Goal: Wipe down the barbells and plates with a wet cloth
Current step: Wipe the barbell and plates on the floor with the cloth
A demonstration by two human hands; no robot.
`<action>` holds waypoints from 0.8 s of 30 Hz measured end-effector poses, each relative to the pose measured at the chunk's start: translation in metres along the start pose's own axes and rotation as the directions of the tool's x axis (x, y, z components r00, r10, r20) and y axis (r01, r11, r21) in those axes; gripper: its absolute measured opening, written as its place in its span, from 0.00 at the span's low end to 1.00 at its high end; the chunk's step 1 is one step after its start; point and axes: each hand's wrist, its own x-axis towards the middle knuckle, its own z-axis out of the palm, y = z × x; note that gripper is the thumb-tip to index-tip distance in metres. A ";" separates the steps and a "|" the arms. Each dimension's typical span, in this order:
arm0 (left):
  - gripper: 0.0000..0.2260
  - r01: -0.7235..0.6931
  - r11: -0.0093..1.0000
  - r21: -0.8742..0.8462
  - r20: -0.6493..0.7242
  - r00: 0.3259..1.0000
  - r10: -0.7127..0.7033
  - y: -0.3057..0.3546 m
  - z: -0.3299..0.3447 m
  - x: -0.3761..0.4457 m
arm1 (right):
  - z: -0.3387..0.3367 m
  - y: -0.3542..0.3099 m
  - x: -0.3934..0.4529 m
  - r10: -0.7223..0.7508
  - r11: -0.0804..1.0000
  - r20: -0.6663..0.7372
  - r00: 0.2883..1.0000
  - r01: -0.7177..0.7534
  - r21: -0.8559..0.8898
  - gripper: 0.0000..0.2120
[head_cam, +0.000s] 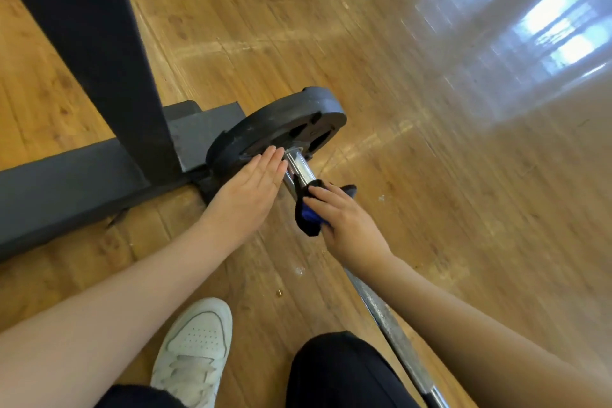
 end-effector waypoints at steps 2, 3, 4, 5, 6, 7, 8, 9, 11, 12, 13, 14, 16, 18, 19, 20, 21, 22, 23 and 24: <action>0.27 -0.023 1.000 0.002 0.003 1.000 0.023 -0.004 -0.001 -0.001 | -0.006 0.001 0.002 0.127 0.991 -0.063 0.990 -0.124 0.047 0.20; 0.27 -0.035 0.999 0.009 0.008 0.999 0.035 -0.006 0.000 -0.002 | -0.010 0.001 0.004 0.146 0.989 -0.038 0.989 -0.145 0.029 0.20; 0.27 -0.046 0.999 0.016 0.016 0.999 0.046 -0.006 0.002 -0.003 | -0.015 0.001 0.007 0.145 0.989 0.012 0.989 -0.145 -0.018 0.20; 0.27 -0.055 0.998 0.023 0.022 0.998 0.054 -0.006 0.003 -0.003 | -0.019 0.000 0.011 0.132 0.990 0.054 0.990 -0.130 -0.050 0.19; 0.27 -0.057 0.998 0.031 0.023 0.998 0.057 -0.006 0.005 -0.003 | -0.023 -0.003 0.018 0.107 0.992 0.072 0.992 -0.102 -0.070 0.18; 0.27 -0.055 0.998 0.036 0.019 0.998 0.055 -0.005 0.006 -0.003 | -0.026 -0.007 0.026 0.084 0.994 0.067 0.994 -0.079 -0.078 0.18; 0.27 -0.055 0.997 0.046 0.012 0.998 0.054 -0.005 0.008 -0.003 | -0.027 -0.011 0.036 0.067 0.995 0.043 0.997 -0.063 -0.080 0.18; 0.27 -0.057 0.996 0.062 0.002 0.998 0.057 -0.004 0.009 -0.003 | -0.024 -0.014 0.046 0.048 0.996 0.024 0.999 -0.046 -0.076 0.18; 0.26 -0.067 0.992 0.105 -0.008 0.998 0.069 -0.005 0.011 -0.004 | -0.013 -0.021 0.059 0.022 0.996 0.020 1.000 -0.020 -0.089 0.19; 0.26 -0.073 0.990 0.120 -0.010 0.997 0.075 -0.006 0.011 -0.005 | -0.006 -0.023 0.060 0.015 0.994 0.019 1.000 -0.013 -0.107 0.20; 0.25 -0.076 0.989 0.127 -0.015 0.997 0.079 -0.006 0.010 -0.005 | -0.001 -0.022 0.056 0.009 0.992 0.017 1.000 -0.006 -0.123 0.21; 0.25 -0.076 0.989 0.130 -0.026 0.996 0.080 -0.006 0.010 -0.005 | 0.003 -0.021 0.051 -0.005 0.992 0.011 1.000 0.007 -0.128 0.21; 0.24 -0.072 0.988 0.138 -0.042 0.996 0.079 -0.005 0.011 -0.005 | 0.000 -0.020 0.039 -0.025 0.991 0.019 0.999 0.027 -0.131 0.20; 0.25 -0.077 0.986 0.148 -0.026 0.996 0.082 -0.006 0.013 -0.004 | -0.009 -0.017 0.034 -0.026 0.989 0.110 0.994 0.042 -0.143 0.21; 0.25 -0.083 0.986 0.147 -0.017 0.996 0.086 -0.007 0.013 -0.003 | -0.015 -0.015 0.035 0.003 0.992 0.127 0.992 0.013 -0.125 0.21; 0.25 -0.086 0.986 0.141 -0.014 0.996 0.089 -0.007 0.013 -0.003 | -0.020 -0.012 0.037 0.042 0.995 0.109 0.993 -0.032 -0.094 0.20; 0.25 -0.086 0.987 0.134 -0.014 0.996 0.088 -0.008 0.014 -0.003 | -0.023 -0.011 0.041 0.084 0.996 0.056 0.995 -0.081 -0.046 0.19; 0.25 -0.082 0.988 0.128 -0.013 0.996 0.085 -0.009 0.014 -0.003 | -0.024 -0.009 0.046 0.119 0.993 -0.023 0.993 -0.119 0.011 0.17; 0.25 -0.080 0.989 0.128 -0.010 0.997 0.082 -0.009 0.014 -0.004 | -0.020 -0.007 0.053 0.153 0.987 -0.086 0.984 -0.149 0.057 0.16; 0.25 -0.082 0.987 0.140 -0.007 0.996 0.084 -0.009 0.014 -0.004 | -0.014 -0.009 0.060 0.187 0.981 -0.100 0.977 -0.179 0.080 0.17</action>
